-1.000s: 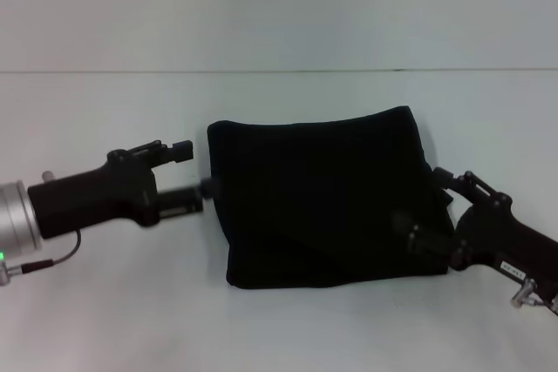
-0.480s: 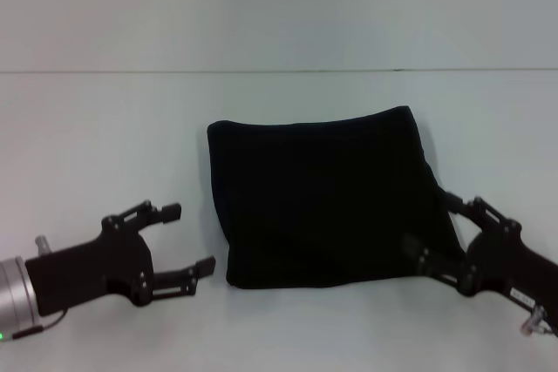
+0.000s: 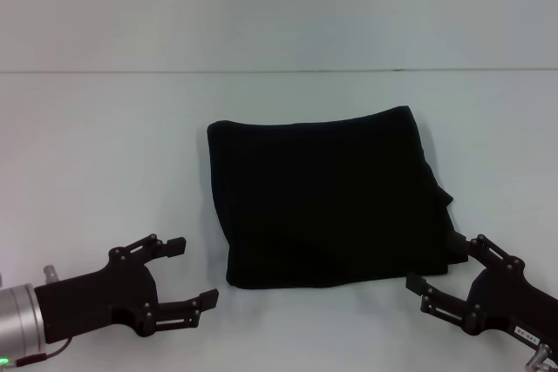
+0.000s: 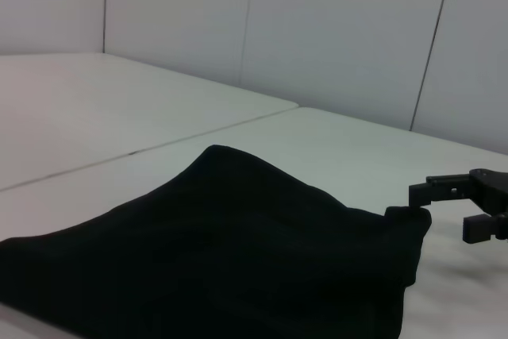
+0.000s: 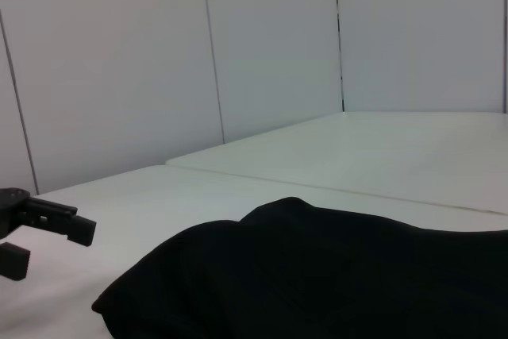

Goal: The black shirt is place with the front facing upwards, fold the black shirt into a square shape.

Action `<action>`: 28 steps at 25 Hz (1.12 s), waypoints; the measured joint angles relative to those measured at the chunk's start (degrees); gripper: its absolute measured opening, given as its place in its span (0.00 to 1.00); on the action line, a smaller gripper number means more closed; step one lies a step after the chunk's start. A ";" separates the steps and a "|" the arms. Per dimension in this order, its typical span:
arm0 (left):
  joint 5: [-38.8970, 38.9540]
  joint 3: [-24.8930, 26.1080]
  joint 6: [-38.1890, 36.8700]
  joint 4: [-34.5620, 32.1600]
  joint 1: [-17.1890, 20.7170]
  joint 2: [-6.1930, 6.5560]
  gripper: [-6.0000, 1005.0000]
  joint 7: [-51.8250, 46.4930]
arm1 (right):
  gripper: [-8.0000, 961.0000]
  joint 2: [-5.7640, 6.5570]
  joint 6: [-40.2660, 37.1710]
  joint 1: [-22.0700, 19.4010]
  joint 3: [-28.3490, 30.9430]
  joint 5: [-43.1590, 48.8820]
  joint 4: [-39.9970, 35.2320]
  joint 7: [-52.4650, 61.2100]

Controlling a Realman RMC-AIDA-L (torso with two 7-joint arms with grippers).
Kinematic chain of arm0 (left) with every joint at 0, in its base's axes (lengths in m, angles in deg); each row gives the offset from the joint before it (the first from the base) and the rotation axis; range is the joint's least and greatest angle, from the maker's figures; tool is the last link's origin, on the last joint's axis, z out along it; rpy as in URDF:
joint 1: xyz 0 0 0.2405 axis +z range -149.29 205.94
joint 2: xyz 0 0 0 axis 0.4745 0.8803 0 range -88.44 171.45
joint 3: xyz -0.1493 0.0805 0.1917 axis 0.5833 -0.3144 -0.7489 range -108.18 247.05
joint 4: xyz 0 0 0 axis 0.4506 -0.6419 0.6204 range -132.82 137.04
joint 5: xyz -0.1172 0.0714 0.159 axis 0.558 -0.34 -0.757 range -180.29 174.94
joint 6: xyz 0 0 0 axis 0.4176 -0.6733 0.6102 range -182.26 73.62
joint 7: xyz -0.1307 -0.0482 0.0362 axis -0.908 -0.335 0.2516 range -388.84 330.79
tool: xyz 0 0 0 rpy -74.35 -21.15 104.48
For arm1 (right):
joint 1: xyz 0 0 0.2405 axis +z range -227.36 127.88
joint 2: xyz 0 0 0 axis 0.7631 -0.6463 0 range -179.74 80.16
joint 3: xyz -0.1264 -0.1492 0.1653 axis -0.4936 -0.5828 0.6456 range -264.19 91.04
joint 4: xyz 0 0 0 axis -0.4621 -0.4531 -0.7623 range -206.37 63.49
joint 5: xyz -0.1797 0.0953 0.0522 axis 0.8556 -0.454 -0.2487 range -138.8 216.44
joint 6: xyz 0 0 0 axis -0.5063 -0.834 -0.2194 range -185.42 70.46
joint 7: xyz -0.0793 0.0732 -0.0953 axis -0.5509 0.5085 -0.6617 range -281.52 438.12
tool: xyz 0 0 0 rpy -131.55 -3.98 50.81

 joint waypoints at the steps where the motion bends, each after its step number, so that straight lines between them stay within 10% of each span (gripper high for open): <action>1: -0.23 0.01 0.09 0.01 -0.08 -0.05 0.94 0.02 | 0.98 -0.01 0.04 0.01 0.00 0.00 -0.01 -0.09; 28: -0.28 0.45 1.32 -0.14 -1.09 -0.08 0.94 -0.24 | 0.98 0.04 1.56 1.06 0.38 -0.21 -0.43 -1.69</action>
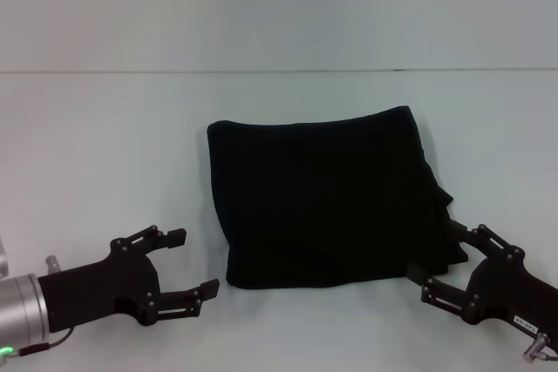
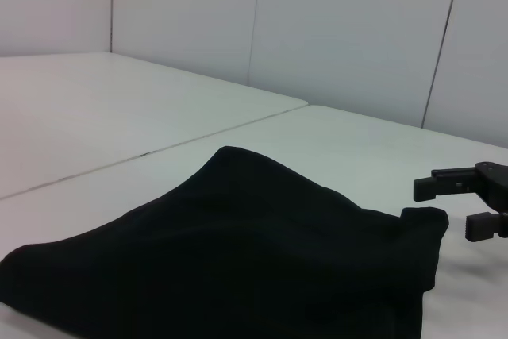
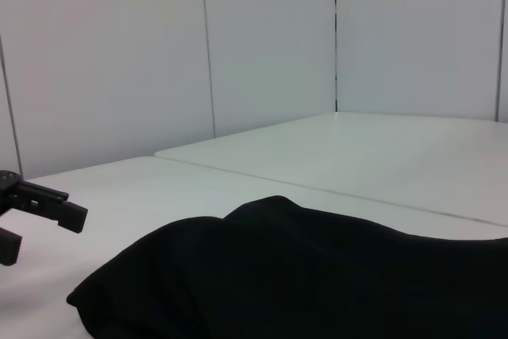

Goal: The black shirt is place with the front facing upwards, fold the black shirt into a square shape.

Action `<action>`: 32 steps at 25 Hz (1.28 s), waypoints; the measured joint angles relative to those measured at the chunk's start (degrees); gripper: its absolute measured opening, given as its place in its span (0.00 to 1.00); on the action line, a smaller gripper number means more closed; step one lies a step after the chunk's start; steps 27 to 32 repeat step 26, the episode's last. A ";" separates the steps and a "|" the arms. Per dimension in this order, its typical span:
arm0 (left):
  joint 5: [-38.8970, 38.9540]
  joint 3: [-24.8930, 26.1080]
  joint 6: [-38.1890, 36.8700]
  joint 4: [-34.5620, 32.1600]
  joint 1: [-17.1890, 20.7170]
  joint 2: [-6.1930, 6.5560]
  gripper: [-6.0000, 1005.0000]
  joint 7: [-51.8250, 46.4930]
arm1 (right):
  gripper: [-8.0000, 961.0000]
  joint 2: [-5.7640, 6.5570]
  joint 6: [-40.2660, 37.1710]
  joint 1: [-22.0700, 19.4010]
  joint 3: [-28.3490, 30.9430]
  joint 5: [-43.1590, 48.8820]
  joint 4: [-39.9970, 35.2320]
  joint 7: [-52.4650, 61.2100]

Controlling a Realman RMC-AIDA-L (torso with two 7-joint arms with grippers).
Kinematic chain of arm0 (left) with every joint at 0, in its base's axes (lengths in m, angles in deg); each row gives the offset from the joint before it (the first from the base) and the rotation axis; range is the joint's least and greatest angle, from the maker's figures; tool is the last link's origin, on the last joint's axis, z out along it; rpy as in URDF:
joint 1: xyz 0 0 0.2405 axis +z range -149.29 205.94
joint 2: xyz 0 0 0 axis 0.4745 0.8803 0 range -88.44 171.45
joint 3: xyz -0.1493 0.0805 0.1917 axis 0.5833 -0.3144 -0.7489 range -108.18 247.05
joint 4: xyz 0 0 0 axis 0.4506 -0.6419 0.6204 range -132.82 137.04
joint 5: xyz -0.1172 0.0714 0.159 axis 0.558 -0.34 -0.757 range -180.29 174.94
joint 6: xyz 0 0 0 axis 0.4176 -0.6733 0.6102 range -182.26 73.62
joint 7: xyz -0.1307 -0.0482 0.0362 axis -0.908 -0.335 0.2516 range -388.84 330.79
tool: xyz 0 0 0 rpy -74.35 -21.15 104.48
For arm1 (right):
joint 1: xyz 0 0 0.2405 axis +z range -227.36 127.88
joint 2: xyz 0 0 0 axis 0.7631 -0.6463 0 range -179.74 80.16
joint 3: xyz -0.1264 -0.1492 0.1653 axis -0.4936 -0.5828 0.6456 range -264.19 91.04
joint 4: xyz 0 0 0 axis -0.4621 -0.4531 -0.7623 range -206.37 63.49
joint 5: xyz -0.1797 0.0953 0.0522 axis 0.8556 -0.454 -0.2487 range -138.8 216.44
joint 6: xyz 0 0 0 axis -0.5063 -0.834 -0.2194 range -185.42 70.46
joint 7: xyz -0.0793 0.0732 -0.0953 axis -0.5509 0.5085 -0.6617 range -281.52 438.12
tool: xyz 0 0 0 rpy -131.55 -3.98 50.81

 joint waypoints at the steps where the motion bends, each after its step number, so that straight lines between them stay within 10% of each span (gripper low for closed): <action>1: 0.00 0.00 0.08 -0.02 0.00 -0.06 0.94 0.00 | 0.98 0.02 0.00 0.03 -0.13 0.03 -0.01 0.06; 32: 0.08 0.08 0.81 0.04 -0.48 -0.21 0.94 0.05 | 0.98 0.00 -0.01 0.82 -2.10 0.21 0.02 0.45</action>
